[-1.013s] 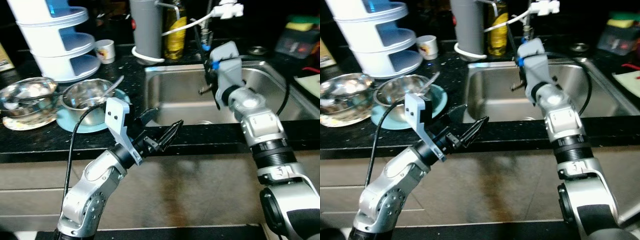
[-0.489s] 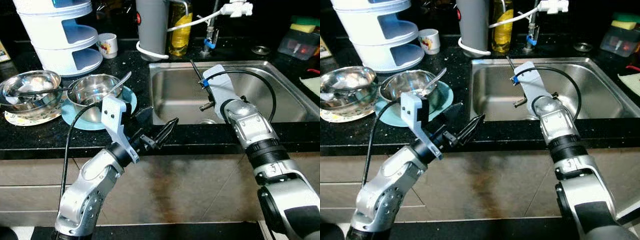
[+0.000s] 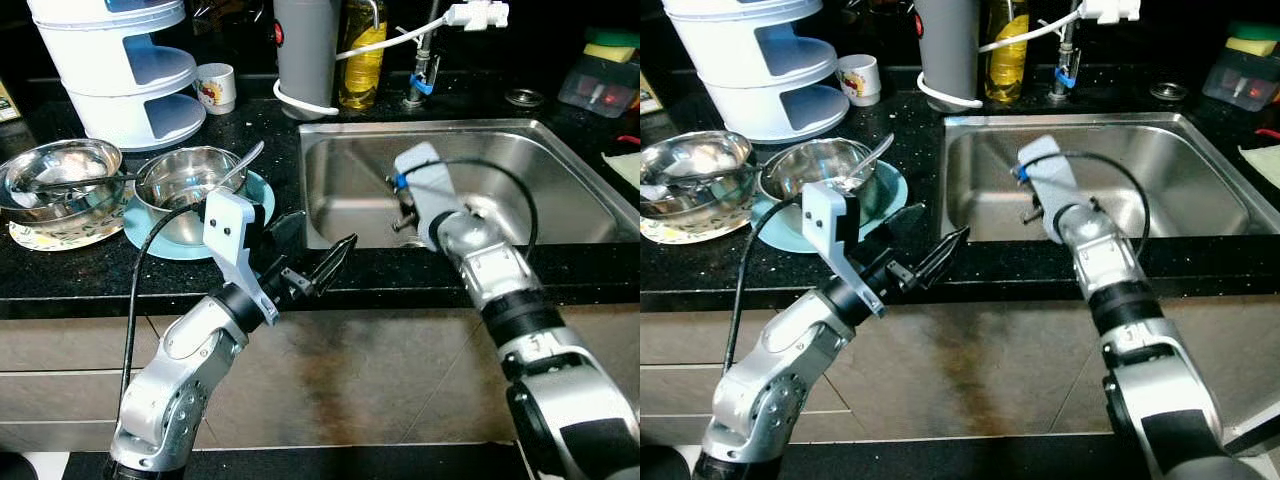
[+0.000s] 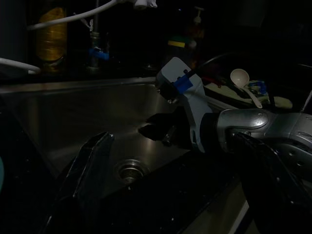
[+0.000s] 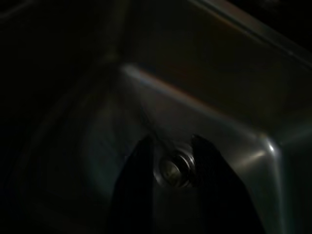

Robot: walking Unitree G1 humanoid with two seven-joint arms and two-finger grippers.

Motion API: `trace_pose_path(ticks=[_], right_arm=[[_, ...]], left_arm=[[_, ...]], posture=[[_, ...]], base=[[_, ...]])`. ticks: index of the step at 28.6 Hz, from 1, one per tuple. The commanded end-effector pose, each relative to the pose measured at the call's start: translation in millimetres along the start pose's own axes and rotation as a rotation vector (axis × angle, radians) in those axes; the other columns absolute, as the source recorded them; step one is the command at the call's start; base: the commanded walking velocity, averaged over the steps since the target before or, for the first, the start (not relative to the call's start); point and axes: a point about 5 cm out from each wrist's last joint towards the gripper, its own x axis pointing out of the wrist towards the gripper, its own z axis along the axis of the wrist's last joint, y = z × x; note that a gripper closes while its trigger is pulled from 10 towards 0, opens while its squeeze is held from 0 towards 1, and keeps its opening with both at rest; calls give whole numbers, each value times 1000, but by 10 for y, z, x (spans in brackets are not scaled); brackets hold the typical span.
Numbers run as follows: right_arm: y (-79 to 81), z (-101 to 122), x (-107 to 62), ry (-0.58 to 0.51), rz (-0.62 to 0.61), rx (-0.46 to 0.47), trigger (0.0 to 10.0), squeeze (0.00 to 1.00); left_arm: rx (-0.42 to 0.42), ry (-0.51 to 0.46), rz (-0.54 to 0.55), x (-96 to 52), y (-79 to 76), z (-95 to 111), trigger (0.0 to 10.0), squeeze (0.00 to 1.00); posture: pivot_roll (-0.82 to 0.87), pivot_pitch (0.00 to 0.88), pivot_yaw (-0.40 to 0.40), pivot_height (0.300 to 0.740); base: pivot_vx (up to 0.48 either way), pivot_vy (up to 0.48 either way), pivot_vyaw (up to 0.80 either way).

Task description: Kitchen organization

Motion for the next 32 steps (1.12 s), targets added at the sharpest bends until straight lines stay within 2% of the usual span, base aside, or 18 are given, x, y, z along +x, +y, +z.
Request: trace_pose_path(ticks=[1, 3, 4, 5, 6, 7, 8, 10, 12, 14, 15, 22, 32], right_arm=[[0, -25, 7, -6, -3, 28, 10000, 1000], [-52, 67, -4, -75, -23, 111, 10000, 1000], [-52, 67, -4, -75, -23, 111, 10000, 1000], [-75, 111, -12, -108, -29, 149, 10000, 1000], [-101, 177, -29, -167, -29, 209, 10000, 780], [-101, 177, -29, -167, -29, 209, 10000, 780], [-163, 311, -87, -293, -30, 319, 10000, 0], [-189, 385, -152, -395, 42, 439, 10000, 0], [-201, 402, -175, -426, 57, 466, 10000, 0], [-237, 466, -234, -495, 89, 553, 10000, 0], [-224, 490, -247, -507, 112, 563, 10000, 0], [-130, 549, -232, -517, 144, 555, 10000, 0], [-125, 604, -232, -520, 145, 563, 10000, 0]], left_arm=[[12, 7, 8, -6, 16, -5, 10000, 0], [15, 5, 12, -6, 20, -2, 10000, 0], [15, 5, 12, -6, 20, -2, 10000, 0], [17, 3, 14, -6, 24, 1, 10000, 0], [21, -1, 24, -4, 37, 9, 10000, 0], [21, -1, 24, -4, 37, 9, 10000, 0], [37, -9, 53, 0, 81, 27, 10000, 0], [49, -15, 82, 2, 120, 33, 10000, 0], [51, -16, 90, 2, 130, 33, 10000, 0], [73, -23, 131, 7, 175, 45, 10000, 0], [88, -28, 152, 5, 198, 56, 10000, 0], [202, -2, 271, -62, 349, 61, 10000, 0], [203, 1, 316, -116, 374, 16, 10000, 0]], posture=[[52, 0, -7, 740], [52, 0, -8, 740], [52, 0, -8, 740], [52, 0, -6, 740], [50, 0, -6, 740], [50, 0, -6, 740], [45, 0, -4, 740], [43, 0, -3, 740], [43, 0, -3, 740], [44, 0, -3, 740], [44, 0, -3, 740], [51, 0, -5, 740], [55, 0, -10, 740]], base=[[0, 0, 0], [0, 0, 0], [0, 0, 0], [0, 0, 0], [0, 0, 0], [0, 0, 0], [0, 0, 0], [0, 0, 0], [0, 0, 0], [0, 0, 0], [0, 0, 800], [0, 0, 800], [0, 0, 800]])
